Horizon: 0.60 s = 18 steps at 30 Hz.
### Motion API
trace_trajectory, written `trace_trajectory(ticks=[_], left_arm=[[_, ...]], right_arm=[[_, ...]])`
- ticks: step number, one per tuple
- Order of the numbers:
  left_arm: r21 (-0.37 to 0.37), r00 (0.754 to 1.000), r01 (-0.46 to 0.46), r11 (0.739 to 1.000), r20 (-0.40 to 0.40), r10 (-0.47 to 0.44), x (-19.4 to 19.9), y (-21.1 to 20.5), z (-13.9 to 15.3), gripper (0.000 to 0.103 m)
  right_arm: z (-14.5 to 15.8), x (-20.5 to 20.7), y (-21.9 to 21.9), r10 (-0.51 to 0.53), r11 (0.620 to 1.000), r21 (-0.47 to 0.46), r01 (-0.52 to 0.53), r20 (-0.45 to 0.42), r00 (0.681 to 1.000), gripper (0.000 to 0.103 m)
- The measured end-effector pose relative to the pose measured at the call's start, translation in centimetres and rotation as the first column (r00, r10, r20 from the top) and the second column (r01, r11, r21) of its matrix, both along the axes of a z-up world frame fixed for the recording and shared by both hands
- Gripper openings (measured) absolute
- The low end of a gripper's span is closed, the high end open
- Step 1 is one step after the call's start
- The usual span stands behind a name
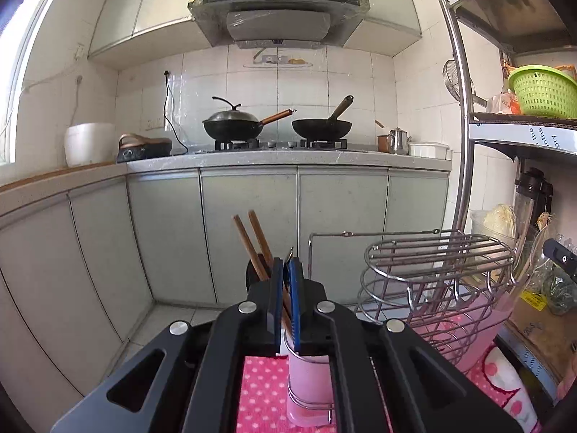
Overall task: Organize utensils
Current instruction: 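Carry the gold spoon and clear spoon up into the pink cups and open both tools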
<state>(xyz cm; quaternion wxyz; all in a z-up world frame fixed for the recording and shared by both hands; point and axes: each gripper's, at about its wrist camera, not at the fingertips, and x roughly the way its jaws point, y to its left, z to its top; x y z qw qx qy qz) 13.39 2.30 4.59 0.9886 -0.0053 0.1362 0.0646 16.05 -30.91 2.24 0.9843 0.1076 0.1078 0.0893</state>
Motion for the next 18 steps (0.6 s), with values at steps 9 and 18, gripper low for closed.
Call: trace_trajectory(ticks=[9, 18], left_arm=[[-0.113, 0.996, 0.004, 0.994, -0.088, -0.014, 1.9, 2.8, -1.5, 0.003], [-0.133, 0.995, 0.023, 0.991, -0.097, -0.036, 3.2, 2.9, -1.2, 0.004]], right_arm=[[-1.7, 2.9, -0.8, 0.017, 0.998, 0.057, -0.009, -0.133, 0.991, 0.004], [-1.7, 4.4, 0.0, 0.034, 0.999, 0.03, -0.03, -0.149, 0.988, 0.004]])
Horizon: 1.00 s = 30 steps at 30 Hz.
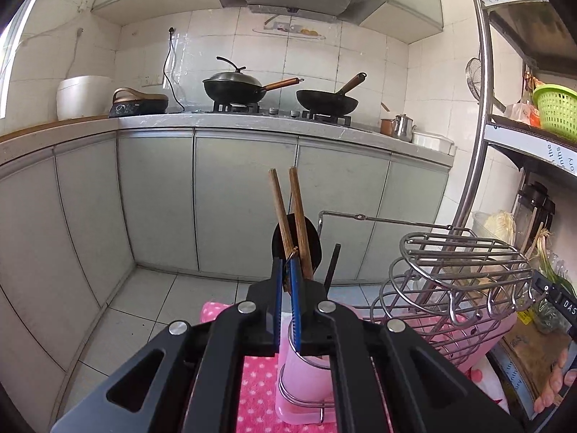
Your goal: Organize utensils
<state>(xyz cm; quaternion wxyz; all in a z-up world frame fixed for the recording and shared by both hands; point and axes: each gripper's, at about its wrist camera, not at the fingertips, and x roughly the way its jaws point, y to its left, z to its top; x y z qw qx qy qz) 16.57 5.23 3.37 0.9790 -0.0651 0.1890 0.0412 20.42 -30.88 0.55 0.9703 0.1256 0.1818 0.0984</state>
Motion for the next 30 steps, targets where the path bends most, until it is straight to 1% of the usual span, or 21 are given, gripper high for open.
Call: trace_trajectory(ticks=[3, 7, 10, 11, 13, 14, 15, 16, 19, 20, 24, 25, 26, 30], left_arm=[[-0.024, 1.0, 0.01, 1.0, -0.013, -0.011, 0.3, 0.0, -0.1, 0.005], [-0.058, 0.998, 0.049, 0.997, -0.04, -0.051, 0.4, -0.1, -0.3, 0.007], [-0.082, 0.996, 0.062, 0.995, -0.056, -0.066, 0.3, -0.1, -0.6, 0.016], [-0.088, 0.996, 0.063, 0.994, -0.058, -0.068, 0.2, -0.1, -0.6, 0.021], [-0.108, 0.996, 0.07, 0.992, -0.055, -0.076, -0.1, 0.0, -0.6, 0.024], [-0.115, 0.995, 0.072, 0.991, -0.055, -0.078, -0.2, 0.0, -0.6, 0.028], [-0.122, 0.995, 0.075, 0.99, -0.055, -0.082, -0.3, 0.0, -0.6, 0.03], [-0.133, 0.994, 0.083, 0.988, -0.058, -0.091, -0.4, 0.0, -0.6, 0.03], [-0.159, 0.991, 0.098, 0.982, -0.07, -0.11, -0.5, 0.0, -0.7, 0.033], [-0.164, 0.991, 0.097, 0.982, -0.076, -0.111, -0.5, 0.0, -0.7, 0.034], [-0.169, 0.988, 0.099, 0.981, -0.102, -0.117, -0.7, -0.1, -0.8, 0.035], [-0.168, 0.988, 0.096, 0.981, -0.103, -0.114, -0.9, -0.2, -0.7, 0.037], [-0.168, 0.988, 0.094, 0.981, -0.103, -0.112, -1.1, -0.2, -0.7, 0.043], [-0.18, 0.99, 0.089, 0.98, -0.095, -0.107, -2.3, -0.1, -0.4, 0.048]], right_arm=[[-0.3, 0.0, 0.2, 0.009, 1.0, -0.004, -0.009, -0.013, 1.0, 0.004], [-0.8, 0.0, 0.3, 0.012, 1.0, -0.002, -0.012, -0.036, 0.999, 0.004], [-0.9, -0.1, 0.0, 0.018, 1.0, 0.016, -0.017, -0.051, 0.999, 0.005], [-0.9, -0.1, 0.0, 0.023, 1.0, 0.019, -0.022, -0.058, 0.998, 0.005], [-0.8, -0.1, 0.1, 0.034, 0.999, 0.017, -0.033, -0.066, 0.997, 0.005], [-0.7, -0.2, 0.1, 0.041, 0.999, 0.015, -0.04, -0.072, 0.997, 0.006], [-0.7, -0.3, 0.2, 0.049, 0.999, 0.014, -0.048, -0.076, 0.996, 0.006], [-0.7, -0.3, 0.3, 0.056, 0.998, 0.012, -0.055, -0.077, 0.995, 0.009], [-0.6, -0.7, 0.5, 0.07, 0.998, 0.008, -0.07, -0.083, 0.994, 0.022], [-0.6, -0.8, 0.5, 0.071, 0.997, 0.007, -0.071, -0.084, 0.994, 0.025], [-0.5, -1.5, 0.4, 0.074, 0.997, 0.007, -0.074, -0.086, 0.994, 0.027], [-0.5, -1.7, 0.3, 0.073, 0.997, 0.005, -0.072, -0.083, 0.994, 0.028], [-0.4, -2.1, 0.2, 0.071, 0.997, 0.003, -0.071, -0.08, 0.994, 0.028], [-0.4, -3.4, 0.0, 0.069, 0.998, 0.001, -0.069, -0.075, 0.995, 0.031]])
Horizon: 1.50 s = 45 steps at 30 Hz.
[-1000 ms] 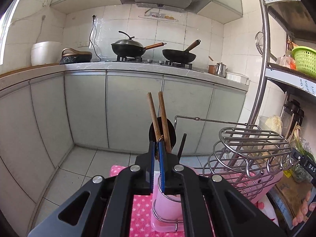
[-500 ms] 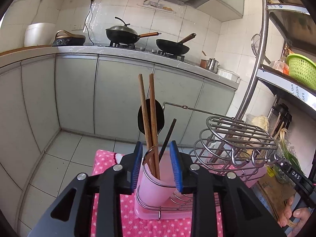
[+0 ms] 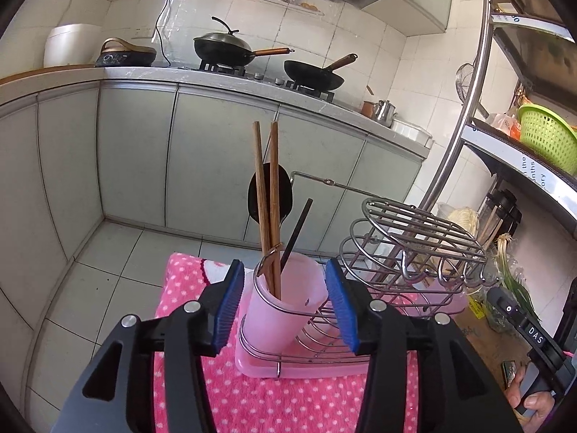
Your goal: Organize utensils
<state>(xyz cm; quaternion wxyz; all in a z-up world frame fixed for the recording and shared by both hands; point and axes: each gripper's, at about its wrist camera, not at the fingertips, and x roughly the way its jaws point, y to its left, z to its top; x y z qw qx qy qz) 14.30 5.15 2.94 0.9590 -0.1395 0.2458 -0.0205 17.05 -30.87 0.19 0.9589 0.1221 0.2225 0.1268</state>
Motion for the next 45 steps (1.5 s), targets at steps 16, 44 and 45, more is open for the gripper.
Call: trace_trajectory(ticks=[16, 44, 45], left_arm=[[0.034, 0.999, 0.04, 0.999, 0.023, -0.041, -6.2, -2.8, 0.4, 0.053], [0.154, 0.997, 0.06, 0.986, 0.037, -0.067, -10.6, -7.1, 0.3, 0.053], [0.156, 0.997, 0.06, 0.986, 0.037, -0.067, -10.6, -7.1, 0.3, 0.053]], right_arm=[[-0.5, -6.3, 3.6, 0.087, 0.994, -0.065, -0.088, -0.021, 0.996, 0.04], [0.0, -11.0, 6.1, 0.085, 0.982, -0.169, -0.08, 0.023, 0.996, 0.04], [0.0, -11.1, 6.2, 0.085, 0.982, -0.17, -0.08, 0.023, 0.996, 0.04]])
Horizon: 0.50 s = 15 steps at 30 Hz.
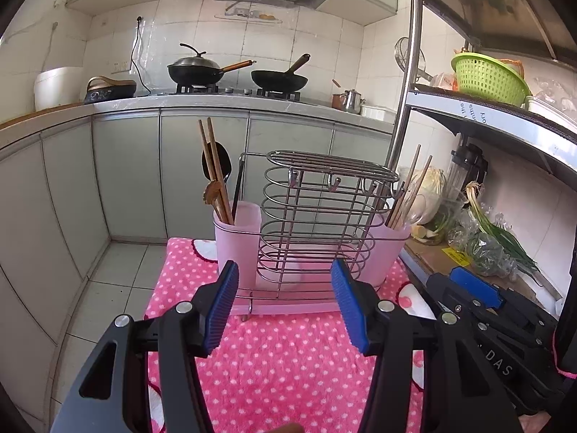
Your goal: Organize utensils
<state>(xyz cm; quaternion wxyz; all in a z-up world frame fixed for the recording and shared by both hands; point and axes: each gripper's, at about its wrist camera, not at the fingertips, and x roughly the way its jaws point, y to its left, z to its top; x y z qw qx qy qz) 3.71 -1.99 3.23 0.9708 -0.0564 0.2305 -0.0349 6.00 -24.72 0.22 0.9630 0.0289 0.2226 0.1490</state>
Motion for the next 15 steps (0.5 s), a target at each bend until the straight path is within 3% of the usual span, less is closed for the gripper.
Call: trace_trajectory(ticks=[15], left_arm=[[0.003, 1.0, -0.005, 1.0, 0.001, 0.005, 0.02, -0.02, -0.02, 0.053]], right_arm=[[-0.07, -0.01, 0.14, 0.008, 1.0, -0.01, -0.008, 0.0, 1.0, 0.04]])
